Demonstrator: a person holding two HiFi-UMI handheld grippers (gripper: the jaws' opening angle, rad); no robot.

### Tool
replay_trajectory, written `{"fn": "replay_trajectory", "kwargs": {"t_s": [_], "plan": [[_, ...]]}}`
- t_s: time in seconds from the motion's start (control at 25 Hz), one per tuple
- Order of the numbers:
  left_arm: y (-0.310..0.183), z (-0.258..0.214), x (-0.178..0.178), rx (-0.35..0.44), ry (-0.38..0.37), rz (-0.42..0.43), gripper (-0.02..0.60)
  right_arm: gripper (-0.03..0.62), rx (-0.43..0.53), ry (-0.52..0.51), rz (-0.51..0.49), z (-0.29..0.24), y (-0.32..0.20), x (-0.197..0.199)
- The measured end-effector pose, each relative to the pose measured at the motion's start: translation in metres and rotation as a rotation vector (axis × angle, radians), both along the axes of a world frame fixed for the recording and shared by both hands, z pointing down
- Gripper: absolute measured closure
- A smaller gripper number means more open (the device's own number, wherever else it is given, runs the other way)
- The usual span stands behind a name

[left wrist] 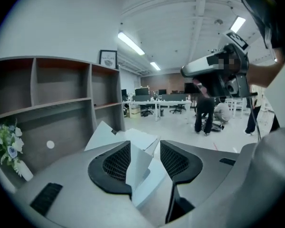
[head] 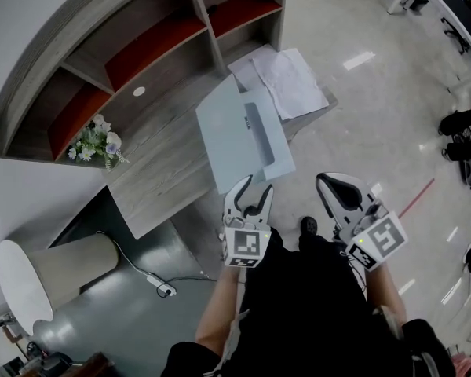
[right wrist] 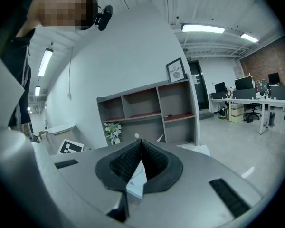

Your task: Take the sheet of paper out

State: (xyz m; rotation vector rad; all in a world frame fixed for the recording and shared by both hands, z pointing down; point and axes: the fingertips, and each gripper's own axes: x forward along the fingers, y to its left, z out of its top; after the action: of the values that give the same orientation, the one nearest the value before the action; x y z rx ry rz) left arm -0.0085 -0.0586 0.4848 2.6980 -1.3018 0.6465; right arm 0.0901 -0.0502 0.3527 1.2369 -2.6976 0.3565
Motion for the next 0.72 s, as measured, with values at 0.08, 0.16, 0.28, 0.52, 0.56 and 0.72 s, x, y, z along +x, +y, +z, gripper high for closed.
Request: {"fn": "replay_trajectory", "kwargs": {"t_s": [0.08,0.16,0.28,0.52,0.56,0.72], "plan": [[-0.004,0.017,-0.001,0.009,-0.061,0.004,0.374,0.582,-0.010,0.005,0.017,0.004,0.000,0.001],[-0.008,0.030,0.000,0.012,-0.101,0.019,0.370,0.582,-0.018,0.009,0.033,0.008,-0.002,0.001],[-0.013,0.042,0.002,0.006,-0.129,0.042,0.368,0.581,-0.025,0.014,0.051,0.011,-0.005,0.001],[-0.021,0.053,0.001,0.008,-0.151,0.041,0.387,0.582,-0.041,0.020,0.074,0.014,-0.009,0.003],[-0.021,0.053,0.001,0.010,-0.146,0.040,0.402,0.581,-0.041,0.020,0.076,0.015,-0.010,0.003],[-0.018,0.052,-0.001,0.014,-0.119,0.038,0.431,0.581,-0.044,0.024,0.081,0.015,-0.011,0.000]]}}
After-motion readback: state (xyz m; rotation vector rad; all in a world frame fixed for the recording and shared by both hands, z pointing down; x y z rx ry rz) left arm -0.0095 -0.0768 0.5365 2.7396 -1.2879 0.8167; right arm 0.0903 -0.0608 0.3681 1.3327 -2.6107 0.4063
